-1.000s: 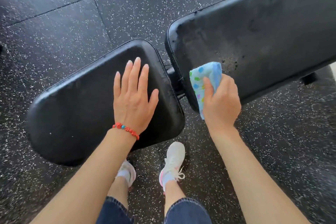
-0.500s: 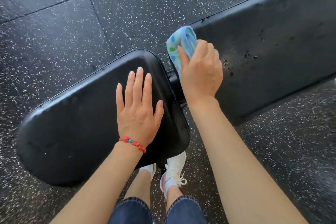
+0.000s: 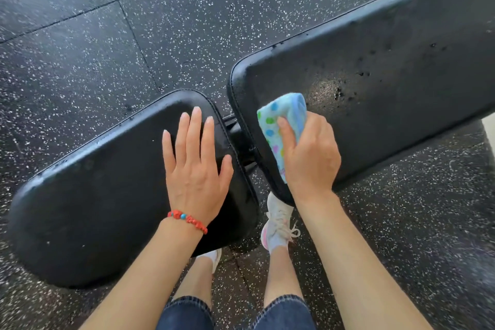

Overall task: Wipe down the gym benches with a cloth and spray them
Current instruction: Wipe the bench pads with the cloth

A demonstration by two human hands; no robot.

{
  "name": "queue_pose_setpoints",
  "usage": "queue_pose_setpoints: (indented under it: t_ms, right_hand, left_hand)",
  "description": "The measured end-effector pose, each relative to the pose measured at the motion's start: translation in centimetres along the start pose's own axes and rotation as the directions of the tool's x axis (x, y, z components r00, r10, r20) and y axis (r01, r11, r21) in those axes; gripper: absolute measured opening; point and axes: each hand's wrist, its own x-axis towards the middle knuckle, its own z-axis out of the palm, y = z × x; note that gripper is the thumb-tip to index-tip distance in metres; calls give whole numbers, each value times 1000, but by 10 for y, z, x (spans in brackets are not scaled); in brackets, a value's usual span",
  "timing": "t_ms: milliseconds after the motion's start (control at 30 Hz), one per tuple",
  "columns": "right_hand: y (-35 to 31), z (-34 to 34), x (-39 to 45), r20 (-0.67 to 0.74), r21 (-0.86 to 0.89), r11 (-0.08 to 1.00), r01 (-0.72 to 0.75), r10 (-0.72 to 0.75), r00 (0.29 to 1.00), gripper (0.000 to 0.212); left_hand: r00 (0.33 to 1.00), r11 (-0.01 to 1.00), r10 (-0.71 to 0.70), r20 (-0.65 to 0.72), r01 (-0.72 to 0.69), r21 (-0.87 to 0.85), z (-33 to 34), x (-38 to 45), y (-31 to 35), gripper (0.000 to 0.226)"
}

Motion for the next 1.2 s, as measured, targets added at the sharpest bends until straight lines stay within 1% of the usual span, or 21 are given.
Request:
queue_pose_setpoints:
  t_ms: [100,233,367,400,467,567,633,700,733,800,867,933,967,1000,1033,1100,1133,1200]
  right_hand:
    - [-12,11,34,-15,18,999,49,-48,999,40]
    - [-22,26,75,23,20,996,90,-90,996,44]
    - [-5,19,76,-4,10,981,192,-192,981,47]
    - [5,15,83,4,-3,981,192,-192,981,49]
    - [34,9,105,31,-53,994,100,-98,995,52]
    - [75,-5,139,-16,-83,991,-102,101,995,52]
    - [77,-5,141,-43,-85,986,-144,141,989,50]
    - [60,1,129,-54,-90,985,-148,144,988,46]
    - [49,3,120,-47,-74,989,-124,121,992,44]
    - [31,6,103,-27,-31,999,-28,27,999,40]
    - [26,6,100,-24,7,997,72,-72,997,38]
    - [40,1,112,-6,-31,985,170,-170,985,42]
    - [51,-1,121,9,-69,984,165,-165,986,46]
    - [64,-4,132,27,-93,991,97,-94,995,49]
    - [78,-6,142,17,-92,996,-10,12,1000,51]
    - [94,-12,153,-27,-48,977,-210,208,978,50]
    - [93,-13,151,-37,-44,966,-253,252,967,48]
    - [80,-12,136,-27,-52,963,-265,264,964,45]
  left_hand:
    - [1000,1000,-7,-5,7,3,1,12,13,52]
    - [1000,1000,-28,-8,28,-3,3,28,27,51]
    - [999,996,-34,7,34,-83,3,37,47,52]
    - [1000,995,-26,17,28,-97,4,39,53,53]
    - [999,993,-14,47,19,-112,7,42,64,54]
    - [996,990,-26,82,37,-136,12,43,77,56]
    - [995,989,-50,82,60,-132,15,43,81,56]
    - [995,990,-56,80,66,-124,17,42,81,56]
    - [995,990,-51,82,61,-124,17,42,81,56]
    - [995,992,-38,90,48,-116,17,41,79,56]
    - [995,995,-24,95,32,-93,17,41,76,56]
    - [995,997,-12,97,19,-79,17,41,75,56]
    - [995,997,-8,99,16,-75,16,42,75,56]
    - [995,997,-7,101,14,-71,16,42,74,56]
    - [995,998,-4,102,11,-70,16,42,74,56]
    - [995,997,-4,104,11,-71,16,42,74,56]
    - [994,997,-7,105,15,-72,16,42,75,56]
    - [994,997,-19,107,26,-73,15,43,78,56]
